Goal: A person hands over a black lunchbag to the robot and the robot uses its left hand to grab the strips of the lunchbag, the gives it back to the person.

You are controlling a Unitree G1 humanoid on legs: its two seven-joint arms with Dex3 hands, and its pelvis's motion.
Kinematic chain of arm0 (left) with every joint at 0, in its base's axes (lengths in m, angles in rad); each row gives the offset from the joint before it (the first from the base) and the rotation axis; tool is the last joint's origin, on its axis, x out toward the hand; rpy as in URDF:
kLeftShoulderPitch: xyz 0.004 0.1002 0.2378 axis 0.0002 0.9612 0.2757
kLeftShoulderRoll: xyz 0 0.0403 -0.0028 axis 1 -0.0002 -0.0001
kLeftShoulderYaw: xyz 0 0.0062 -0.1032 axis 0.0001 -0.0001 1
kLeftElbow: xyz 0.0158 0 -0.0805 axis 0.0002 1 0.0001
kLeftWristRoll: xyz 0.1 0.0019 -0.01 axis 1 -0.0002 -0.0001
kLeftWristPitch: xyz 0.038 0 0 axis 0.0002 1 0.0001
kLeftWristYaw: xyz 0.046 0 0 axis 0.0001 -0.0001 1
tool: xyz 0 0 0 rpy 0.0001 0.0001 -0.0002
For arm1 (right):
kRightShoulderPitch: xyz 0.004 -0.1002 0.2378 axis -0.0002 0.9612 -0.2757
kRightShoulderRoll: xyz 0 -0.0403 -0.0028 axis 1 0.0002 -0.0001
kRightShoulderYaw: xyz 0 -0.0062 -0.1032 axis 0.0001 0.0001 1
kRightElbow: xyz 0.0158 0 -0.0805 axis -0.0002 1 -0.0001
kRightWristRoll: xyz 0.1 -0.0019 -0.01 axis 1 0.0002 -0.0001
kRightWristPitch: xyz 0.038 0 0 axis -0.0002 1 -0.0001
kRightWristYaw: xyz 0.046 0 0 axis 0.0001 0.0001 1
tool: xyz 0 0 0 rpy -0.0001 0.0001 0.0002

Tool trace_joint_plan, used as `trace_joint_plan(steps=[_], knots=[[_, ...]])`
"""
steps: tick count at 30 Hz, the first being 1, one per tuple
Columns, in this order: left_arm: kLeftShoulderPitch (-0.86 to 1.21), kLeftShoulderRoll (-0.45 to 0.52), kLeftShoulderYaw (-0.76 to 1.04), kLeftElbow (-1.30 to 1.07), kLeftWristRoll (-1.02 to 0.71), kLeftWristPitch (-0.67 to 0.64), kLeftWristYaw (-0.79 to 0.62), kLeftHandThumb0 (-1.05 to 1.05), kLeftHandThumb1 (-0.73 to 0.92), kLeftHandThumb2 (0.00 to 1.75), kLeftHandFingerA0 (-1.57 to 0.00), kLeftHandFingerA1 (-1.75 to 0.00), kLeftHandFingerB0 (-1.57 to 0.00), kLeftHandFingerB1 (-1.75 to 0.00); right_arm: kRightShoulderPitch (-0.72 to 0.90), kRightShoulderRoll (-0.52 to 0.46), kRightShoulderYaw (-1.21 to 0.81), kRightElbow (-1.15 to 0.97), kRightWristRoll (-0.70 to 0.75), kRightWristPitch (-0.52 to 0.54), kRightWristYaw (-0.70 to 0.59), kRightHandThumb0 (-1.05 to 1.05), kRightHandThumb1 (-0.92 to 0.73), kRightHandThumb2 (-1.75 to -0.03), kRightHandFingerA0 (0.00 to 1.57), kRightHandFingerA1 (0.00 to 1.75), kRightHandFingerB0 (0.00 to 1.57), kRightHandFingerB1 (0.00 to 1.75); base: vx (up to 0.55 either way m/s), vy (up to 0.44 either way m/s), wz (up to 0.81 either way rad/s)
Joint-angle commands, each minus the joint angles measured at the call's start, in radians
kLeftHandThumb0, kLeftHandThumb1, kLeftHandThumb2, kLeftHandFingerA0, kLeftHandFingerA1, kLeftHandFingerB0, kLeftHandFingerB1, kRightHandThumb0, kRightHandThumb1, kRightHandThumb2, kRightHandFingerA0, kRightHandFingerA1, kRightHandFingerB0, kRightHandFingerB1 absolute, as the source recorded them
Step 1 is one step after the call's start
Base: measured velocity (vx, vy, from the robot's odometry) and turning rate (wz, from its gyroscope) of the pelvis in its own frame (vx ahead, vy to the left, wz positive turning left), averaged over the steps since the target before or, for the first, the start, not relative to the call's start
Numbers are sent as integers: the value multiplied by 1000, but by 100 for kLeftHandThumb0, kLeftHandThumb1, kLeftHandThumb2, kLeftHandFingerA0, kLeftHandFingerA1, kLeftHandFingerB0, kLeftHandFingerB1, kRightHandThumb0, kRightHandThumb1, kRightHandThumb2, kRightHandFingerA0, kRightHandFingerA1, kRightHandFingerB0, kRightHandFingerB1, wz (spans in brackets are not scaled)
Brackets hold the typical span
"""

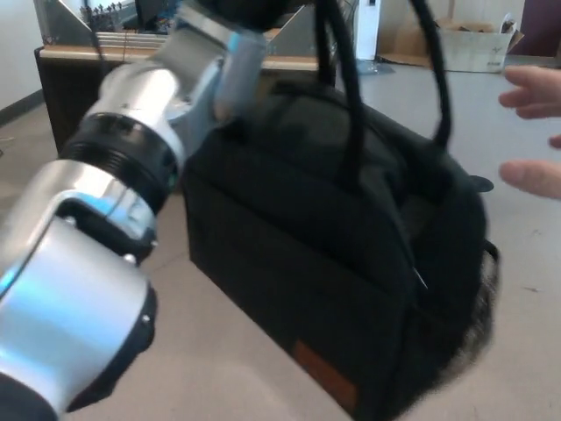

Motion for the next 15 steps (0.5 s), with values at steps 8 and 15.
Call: trace_joint_plan(steps=[8,15], knots=[[23,-126,-69,-36,36,72,16,-33,41,86,-120,-133,-92,-99,4,-1,3,-9,8,21,27,-77,-83,-65,41,41,38,36,0,0,0],[92,-181,-119,-70,64,107,25,-30,41,86,-123,-133,-91,-98,4,-2,-2,-8,17,22,41,-78,-68,-108,39,56,22,45,0,0,0]])
